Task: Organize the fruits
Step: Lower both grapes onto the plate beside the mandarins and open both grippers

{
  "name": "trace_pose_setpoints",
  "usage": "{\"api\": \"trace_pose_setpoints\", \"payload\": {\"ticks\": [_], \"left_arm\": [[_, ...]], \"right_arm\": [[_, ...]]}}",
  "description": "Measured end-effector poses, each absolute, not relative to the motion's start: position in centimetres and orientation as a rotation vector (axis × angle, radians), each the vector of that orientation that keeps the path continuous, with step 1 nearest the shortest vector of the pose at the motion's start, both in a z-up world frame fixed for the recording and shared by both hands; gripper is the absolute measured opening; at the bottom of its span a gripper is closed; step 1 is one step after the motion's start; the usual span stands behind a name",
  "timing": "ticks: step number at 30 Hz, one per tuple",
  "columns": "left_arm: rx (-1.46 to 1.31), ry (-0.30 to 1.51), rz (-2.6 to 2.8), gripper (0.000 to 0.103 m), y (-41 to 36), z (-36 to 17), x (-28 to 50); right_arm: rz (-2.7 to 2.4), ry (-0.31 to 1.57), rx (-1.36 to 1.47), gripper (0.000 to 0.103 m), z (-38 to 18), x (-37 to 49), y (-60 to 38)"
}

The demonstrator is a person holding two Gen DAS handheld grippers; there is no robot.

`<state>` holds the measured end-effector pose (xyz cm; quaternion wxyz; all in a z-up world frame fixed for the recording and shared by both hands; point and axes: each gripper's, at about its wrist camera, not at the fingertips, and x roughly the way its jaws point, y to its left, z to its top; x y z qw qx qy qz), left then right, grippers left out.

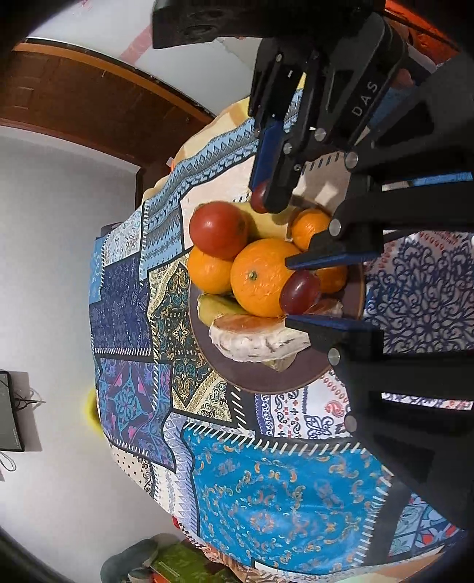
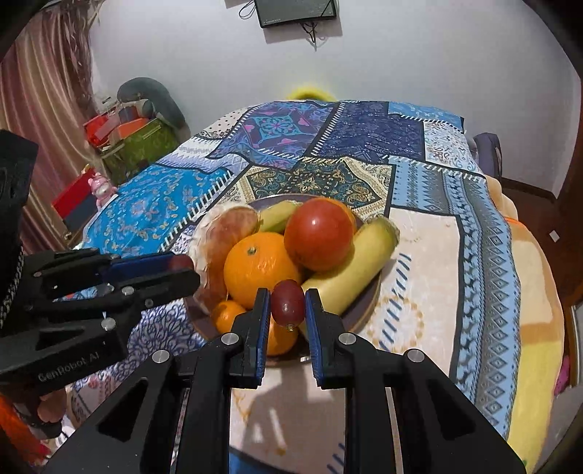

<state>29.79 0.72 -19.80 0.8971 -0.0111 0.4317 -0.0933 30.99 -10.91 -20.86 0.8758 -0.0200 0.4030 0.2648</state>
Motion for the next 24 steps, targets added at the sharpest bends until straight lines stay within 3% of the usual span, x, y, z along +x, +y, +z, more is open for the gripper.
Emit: {"api": "trace_pose_setpoints", "payload": {"ticks": [13, 17, 24], "left_arm": [[-0.018, 0.889, -0.189, 0.024, 0.8, -21.1, 30.7], [-0.013, 0.888, -0.186, 0.032, 0.8, -21.2, 30.7], [-0.025, 0.887, -0.179, 0.033, 1.1, -20.7, 30.3]], "right_arm": [[0.569, 0.861, -0.039, 0.018, -22.4, 32.4, -9.7], [0.574, 0.870, -0.028, 0.019, -22.3, 32.5, -9.9], [0.574, 0.881, -0.011, 0.030, -22.2, 32.5, -10.1]]}}
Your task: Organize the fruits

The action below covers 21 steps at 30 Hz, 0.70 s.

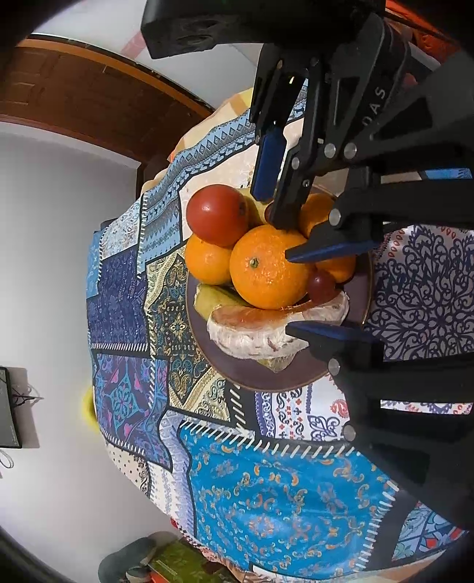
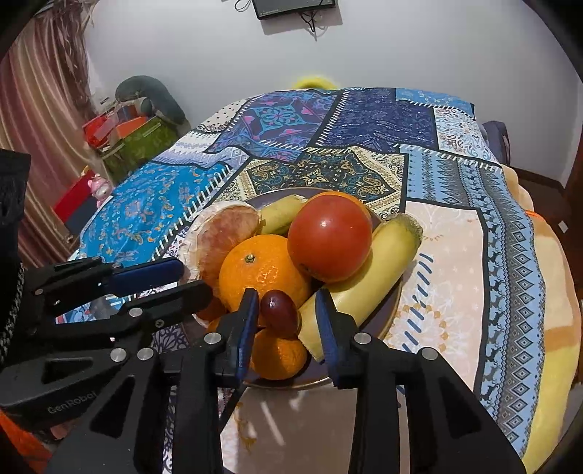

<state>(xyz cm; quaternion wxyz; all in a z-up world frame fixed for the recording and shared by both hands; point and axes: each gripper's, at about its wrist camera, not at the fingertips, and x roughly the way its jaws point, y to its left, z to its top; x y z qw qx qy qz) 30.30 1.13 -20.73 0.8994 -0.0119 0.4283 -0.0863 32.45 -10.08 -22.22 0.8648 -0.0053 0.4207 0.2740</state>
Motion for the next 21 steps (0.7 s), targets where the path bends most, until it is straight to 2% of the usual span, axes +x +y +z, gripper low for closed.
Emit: {"api": "trace_pose_setpoints", "payload": {"ticks": [7, 21], "left_arm": [[-0.047, 0.802, -0.155, 0.033, 2.1, -16.7, 27.7], [-0.065, 0.430, -0.093, 0.033, 2.6, -2.2, 15.4]], "right_arm": [[0.562, 0.829, -0.002, 0.030, -19.7, 31.2, -11.2], [0.534, 0.467, 0.004, 0.030, -5.9, 20.7, -14.7]]}}
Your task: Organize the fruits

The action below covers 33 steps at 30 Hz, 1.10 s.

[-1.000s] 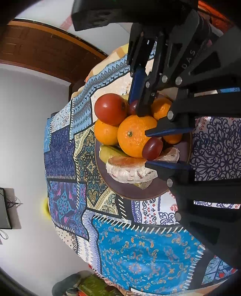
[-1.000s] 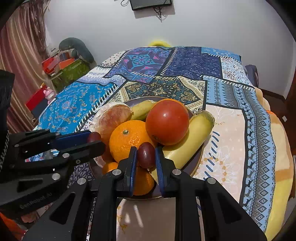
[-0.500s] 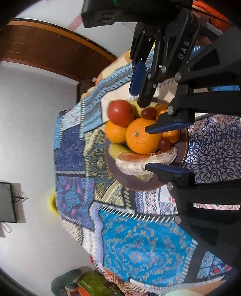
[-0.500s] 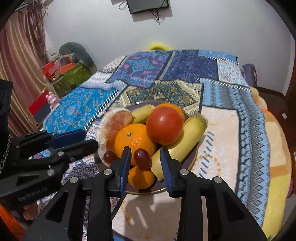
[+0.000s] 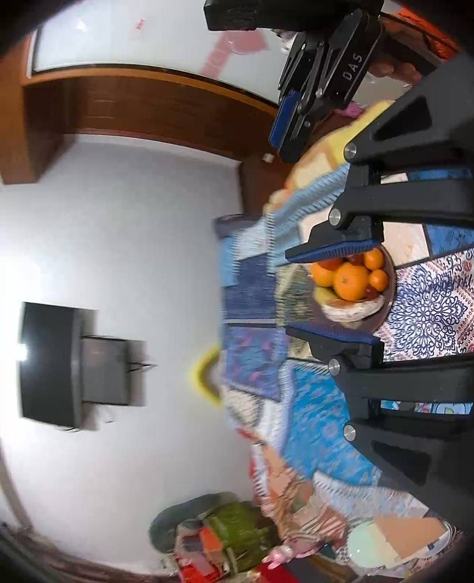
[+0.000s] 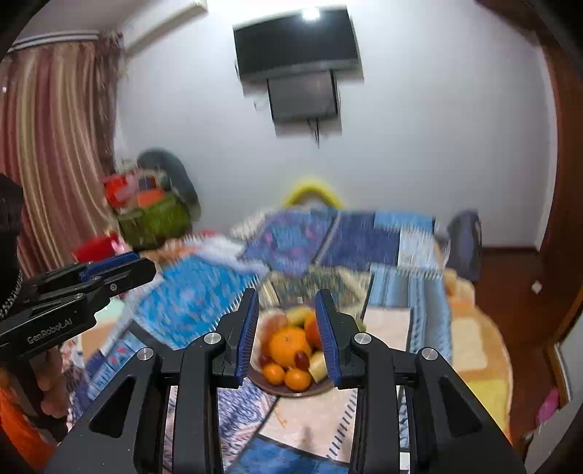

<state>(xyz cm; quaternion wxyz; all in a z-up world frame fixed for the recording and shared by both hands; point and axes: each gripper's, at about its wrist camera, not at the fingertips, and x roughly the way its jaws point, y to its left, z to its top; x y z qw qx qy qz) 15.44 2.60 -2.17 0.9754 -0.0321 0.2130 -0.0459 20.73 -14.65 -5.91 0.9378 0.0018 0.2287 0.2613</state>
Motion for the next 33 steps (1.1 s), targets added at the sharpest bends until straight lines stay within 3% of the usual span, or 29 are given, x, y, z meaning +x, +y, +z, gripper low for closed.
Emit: {"api": "trace_pose_setpoints", "payload": {"ticks": [4, 8, 12, 14, 16, 20, 24, 33], "left_arm": [[-0.061, 0.323, -0.086, 0.034, 2.3, 0.9, 11.3], [-0.052, 0.251, -0.070, 0.056, 2.1, 2.5, 8.4], [-0.036, 0.214, -0.061, 0.065, 1.8, 3.0, 6.6], [-0.031, 0.208, -0.056, 0.074, 1.6, 3.1, 6.2], [-0.027, 0.197, -0.042, 0.084, 1.5, 3.0, 5.9], [-0.027, 0.192, -0.024, 0.097, 1.5, 2.8, 5.5], [-0.026, 0.194, -0.017, 0.101, 1.3, 2.5, 4.9], [-0.029, 0.208, -0.022, 0.102, 1.2, 2.1, 4.8]], "right_arm": [[0.530, 0.354, 0.008, 0.030, -2.7, 17.0, -15.5], [0.531, 0.267, 0.022, 0.031, -0.5, 13.9, -16.1], [0.502, 0.214, 0.027, 0.057, 0.2, 12.1, -16.5], [0.489, 0.203, 0.028, 0.064, 0.1, 11.6, -16.6], [0.471, 0.194, 0.033, 0.080, -0.1, 11.5, -16.8], [0.443, 0.178, 0.041, 0.090, -0.3, 11.0, -17.1], [0.395, 0.163, 0.022, 0.103, -0.5, 10.7, -16.9], [0.397, 0.175, 0.023, 0.103, -0.7, 10.4, -17.3]]}}
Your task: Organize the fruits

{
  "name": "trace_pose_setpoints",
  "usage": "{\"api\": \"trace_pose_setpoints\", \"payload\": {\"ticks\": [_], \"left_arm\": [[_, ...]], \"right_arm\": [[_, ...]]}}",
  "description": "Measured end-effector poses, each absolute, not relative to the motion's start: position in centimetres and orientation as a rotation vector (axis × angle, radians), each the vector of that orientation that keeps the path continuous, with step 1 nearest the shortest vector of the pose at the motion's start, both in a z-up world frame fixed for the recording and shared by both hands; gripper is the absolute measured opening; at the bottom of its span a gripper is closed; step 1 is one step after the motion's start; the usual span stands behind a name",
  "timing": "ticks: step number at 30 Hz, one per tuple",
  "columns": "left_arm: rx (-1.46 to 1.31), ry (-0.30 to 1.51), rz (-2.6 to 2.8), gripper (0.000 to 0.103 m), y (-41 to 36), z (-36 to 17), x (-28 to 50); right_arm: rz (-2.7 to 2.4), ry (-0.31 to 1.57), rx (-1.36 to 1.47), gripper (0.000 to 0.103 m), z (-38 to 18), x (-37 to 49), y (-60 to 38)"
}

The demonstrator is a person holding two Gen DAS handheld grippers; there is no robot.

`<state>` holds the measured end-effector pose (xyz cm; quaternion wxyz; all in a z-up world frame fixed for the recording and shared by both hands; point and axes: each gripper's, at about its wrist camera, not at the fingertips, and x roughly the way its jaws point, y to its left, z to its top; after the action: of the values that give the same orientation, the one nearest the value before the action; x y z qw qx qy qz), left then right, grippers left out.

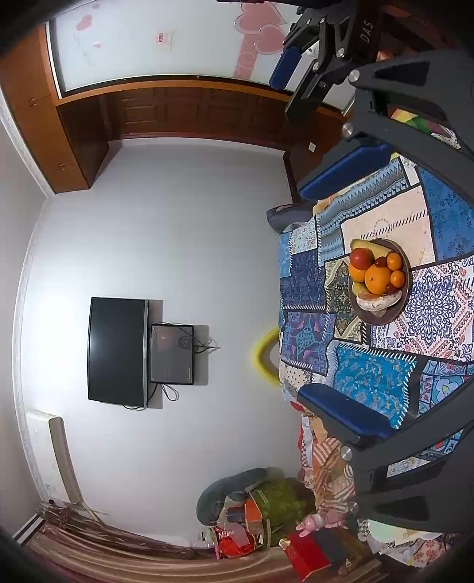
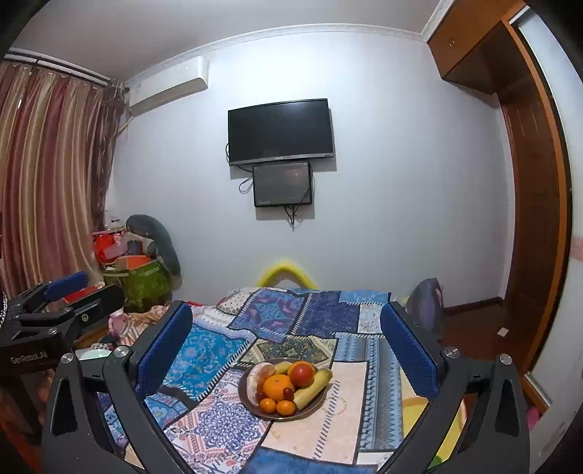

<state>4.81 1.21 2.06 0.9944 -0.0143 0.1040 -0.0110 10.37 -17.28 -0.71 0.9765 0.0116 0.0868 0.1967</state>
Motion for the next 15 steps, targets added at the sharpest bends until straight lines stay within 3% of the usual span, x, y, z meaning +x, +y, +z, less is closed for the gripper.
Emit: {"api": "trace_pose_setpoints", "payload": {"ticks": [15], "left_arm": [[-0.025, 0.226, -0.033, 0.103, 0.96, 1.84, 5.02]], "right_arm": [[0.395, 0.174, 0.024, 0.103, -0.80, 9.89, -17.56]]}}
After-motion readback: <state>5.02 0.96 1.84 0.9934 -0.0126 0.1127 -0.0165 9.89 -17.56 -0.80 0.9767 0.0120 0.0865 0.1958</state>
